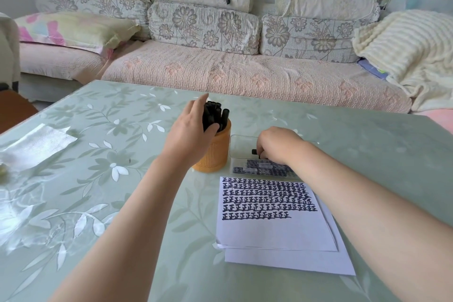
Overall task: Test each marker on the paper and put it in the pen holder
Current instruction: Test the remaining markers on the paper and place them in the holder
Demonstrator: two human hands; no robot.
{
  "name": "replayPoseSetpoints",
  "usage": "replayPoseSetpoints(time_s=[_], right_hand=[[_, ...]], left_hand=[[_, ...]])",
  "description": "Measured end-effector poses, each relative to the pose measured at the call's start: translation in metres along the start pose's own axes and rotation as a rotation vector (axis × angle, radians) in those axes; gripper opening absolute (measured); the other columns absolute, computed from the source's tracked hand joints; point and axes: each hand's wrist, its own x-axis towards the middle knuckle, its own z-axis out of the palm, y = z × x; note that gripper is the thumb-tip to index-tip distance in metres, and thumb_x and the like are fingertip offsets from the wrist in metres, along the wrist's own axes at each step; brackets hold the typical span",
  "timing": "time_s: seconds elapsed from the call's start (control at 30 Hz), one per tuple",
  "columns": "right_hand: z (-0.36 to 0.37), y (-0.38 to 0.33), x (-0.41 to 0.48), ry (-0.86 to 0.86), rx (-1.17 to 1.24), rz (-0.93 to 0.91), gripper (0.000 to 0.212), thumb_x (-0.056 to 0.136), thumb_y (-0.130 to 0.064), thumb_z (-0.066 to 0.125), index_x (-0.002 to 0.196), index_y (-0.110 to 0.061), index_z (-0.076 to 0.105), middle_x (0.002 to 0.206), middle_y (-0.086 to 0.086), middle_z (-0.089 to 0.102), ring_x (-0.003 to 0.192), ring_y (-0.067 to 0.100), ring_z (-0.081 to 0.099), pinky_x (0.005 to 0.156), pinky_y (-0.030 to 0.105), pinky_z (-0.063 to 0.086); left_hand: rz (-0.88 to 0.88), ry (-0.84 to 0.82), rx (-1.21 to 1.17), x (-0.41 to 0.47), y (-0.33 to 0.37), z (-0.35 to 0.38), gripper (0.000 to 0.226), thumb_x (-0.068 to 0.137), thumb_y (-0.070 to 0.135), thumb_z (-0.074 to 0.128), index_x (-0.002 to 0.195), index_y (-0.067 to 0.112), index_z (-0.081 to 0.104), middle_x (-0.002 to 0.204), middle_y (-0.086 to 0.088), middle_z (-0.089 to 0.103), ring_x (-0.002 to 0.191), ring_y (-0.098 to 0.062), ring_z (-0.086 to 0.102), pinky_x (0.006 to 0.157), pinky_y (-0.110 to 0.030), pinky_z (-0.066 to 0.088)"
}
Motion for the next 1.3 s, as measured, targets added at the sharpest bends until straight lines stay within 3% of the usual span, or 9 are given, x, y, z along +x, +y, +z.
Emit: replayPoseSetpoints(time_s=[0.27, 0.4, 0.57, 0.67, 0.77, 0.87, 1.03, 1.13, 1.3], right_hand=[[-0.006, -0.002, 0.000, -0.013, -0.056, -0.064, 0.019, 0.086, -0.004, 0.063, 0.097, -0.016, 0.074, 0.096, 0.007, 0.068, 0.079, 0.027, 0.063, 0.064, 0.030, 0.049], [-0.018, 0.002, -0.012, 0.078, 0.126, -0.076, 0.015, 0.093, -0.014, 0.061, 0.102, -0.014, 0.073, 0.102, 0.007, 0.068, 0.088, 0.025, 0.063, 0.075, 0.033, 0.051], [-0.033, -0.001, -0.046, 0.302, 0.452, -0.055, 0.014, 0.094, -0.020, 0.061, 0.094, -0.016, 0.074, 0.089, -0.001, 0.068, 0.080, 0.014, 0.060, 0.071, 0.026, 0.042], [-0.033, -0.004, -0.069, 0.493, 0.620, -0.074, 0.008, 0.092, -0.018, 0.065, 0.092, -0.018, 0.074, 0.084, -0.009, 0.065, 0.076, 0.001, 0.059, 0.069, 0.016, 0.042], [-0.024, -0.012, -0.089, 0.557, 0.832, -0.038, 0.010, 0.088, -0.017, 0.071, 0.096, -0.021, 0.075, 0.071, -0.022, 0.062, 0.063, -0.010, 0.059, 0.061, 0.004, 0.039], [-0.009, -0.018, -0.103, 0.532, 0.874, -0.066, 0.013, 0.085, -0.013, 0.073, 0.096, -0.019, 0.076, 0.061, -0.026, 0.059, 0.061, -0.008, 0.060, 0.061, 0.005, 0.039], [0.013, -0.007, -0.110, 0.493, 0.845, -0.061, 0.022, 0.085, -0.010, 0.072, 0.099, -0.026, 0.066, 0.091, -0.016, 0.059, 0.071, -0.005, 0.056, 0.066, 0.007, 0.039], [0.020, 0.000, -0.110, 0.497, 0.763, -0.062, 0.033, 0.088, -0.018, 0.071, 0.117, -0.026, 0.060, 0.111, -0.014, 0.053, 0.089, -0.004, 0.052, 0.078, 0.008, 0.037], [0.022, 0.001, -0.110, 0.500, 0.691, -0.053, 0.044, 0.090, -0.025, 0.068, 0.131, -0.027, 0.054, 0.126, -0.009, 0.053, 0.120, 0.008, 0.046, 0.102, 0.024, 0.036]], left_hand=[[0.011, 0.006, -0.005, 0.000, 0.000, 0.000, 0.062, 0.087, 0.024, 0.060, 0.143, 0.023, 0.032, 0.138, 0.000, 0.040, 0.123, -0.025, 0.042, 0.096, -0.041, 0.041], [0.128, 0.160, 0.066, -0.002, 0.007, -0.003, 0.061, 0.082, 0.023, 0.062, 0.139, 0.019, 0.039, 0.138, -0.001, 0.041, 0.123, -0.024, 0.035, 0.105, -0.040, 0.035], [0.335, 0.349, 0.019, -0.015, 0.044, 0.000, 0.029, 0.082, 0.014, 0.058, 0.111, 0.011, 0.058, 0.109, -0.003, 0.054, 0.100, -0.022, 0.046, 0.089, -0.031, 0.038], [0.389, 0.205, -0.067, -0.036, 0.060, 0.019, 0.034, 0.082, 0.013, 0.063, 0.115, 0.008, 0.056, 0.108, -0.002, 0.054, 0.101, -0.018, 0.048, 0.091, -0.022, 0.035], [0.269, -0.020, -0.141, -0.051, 0.059, 0.039, 0.055, 0.079, 0.017, 0.071, 0.129, 0.014, 0.048, 0.120, -0.002, 0.047, 0.110, -0.018, 0.047, 0.098, -0.026, 0.037], [0.239, -0.081, -0.169, -0.054, 0.056, 0.049, 0.031, 0.082, 0.011, 0.071, 0.111, 0.016, 0.063, 0.101, 0.000, 0.058, 0.090, -0.018, 0.059, 0.081, -0.030, 0.049], [0.266, 0.070, -0.224, -0.049, 0.060, 0.042, 0.016, 0.083, 0.010, 0.073, 0.098, 0.014, 0.072, 0.094, 0.004, 0.064, 0.081, -0.011, 0.064, 0.074, -0.027, 0.055], [0.274, 0.100, -0.355, -0.049, 0.069, 0.034, 0.013, 0.083, 0.015, 0.075, 0.095, 0.015, 0.073, 0.094, 0.007, 0.060, 0.081, -0.008, 0.063, 0.071, -0.019, 0.054], [0.053, 0.014, -0.636, -0.058, 0.076, 0.029, 0.009, 0.085, 0.017, 0.073, 0.091, 0.023, 0.070, 0.085, 0.005, 0.068, 0.075, -0.009, 0.067, 0.067, -0.021, 0.049]])
